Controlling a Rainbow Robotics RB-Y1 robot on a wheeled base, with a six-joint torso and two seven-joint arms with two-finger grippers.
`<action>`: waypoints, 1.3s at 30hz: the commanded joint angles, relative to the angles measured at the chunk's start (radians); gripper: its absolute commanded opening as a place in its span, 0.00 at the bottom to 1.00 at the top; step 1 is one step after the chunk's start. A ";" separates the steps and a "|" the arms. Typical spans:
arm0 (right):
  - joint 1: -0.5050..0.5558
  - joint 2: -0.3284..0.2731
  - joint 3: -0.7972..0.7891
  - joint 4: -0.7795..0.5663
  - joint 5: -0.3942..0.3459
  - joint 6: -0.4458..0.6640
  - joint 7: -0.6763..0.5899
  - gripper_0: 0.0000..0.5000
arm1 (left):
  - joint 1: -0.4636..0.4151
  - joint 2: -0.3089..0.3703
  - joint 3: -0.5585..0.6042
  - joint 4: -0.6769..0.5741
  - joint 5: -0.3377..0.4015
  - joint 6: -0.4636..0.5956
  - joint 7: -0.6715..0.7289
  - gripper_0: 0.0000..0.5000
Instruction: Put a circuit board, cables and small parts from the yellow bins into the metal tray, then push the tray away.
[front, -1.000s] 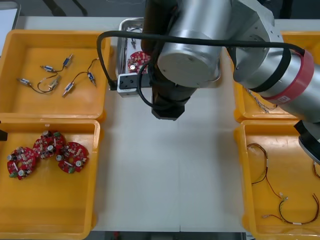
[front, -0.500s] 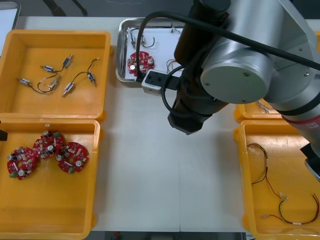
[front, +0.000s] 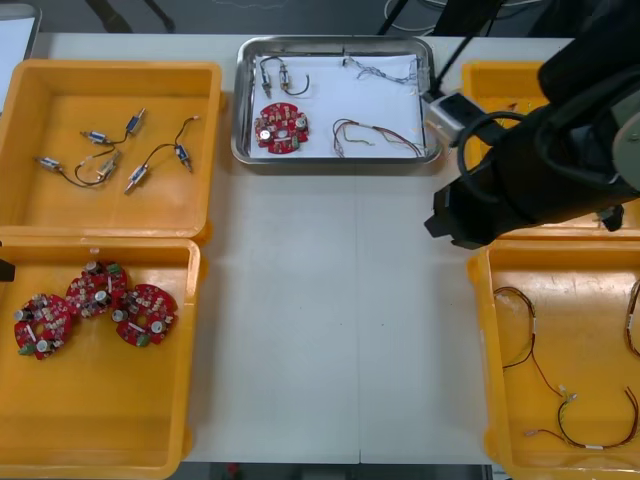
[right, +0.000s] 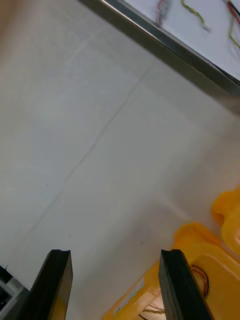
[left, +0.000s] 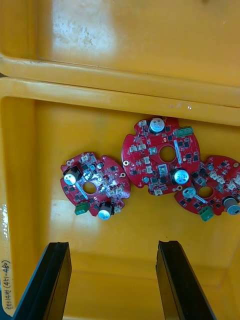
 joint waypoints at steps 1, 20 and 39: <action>0.098 -0.076 -0.133 -0.040 -0.013 0.003 -0.034 1.00 | -0.024 -0.009 0.028 -0.024 -0.009 -0.009 -0.027 1.00; 0.388 -0.140 -0.483 -0.025 0.090 0.003 -0.042 1.00 | -0.024 -0.009 0.028 -0.024 -0.009 -0.009 -0.027 1.00; 0.478 -0.140 -0.576 0.066 0.076 0.003 -0.023 1.00 | -0.024 -0.009 0.028 -0.024 -0.009 -0.009 -0.027 1.00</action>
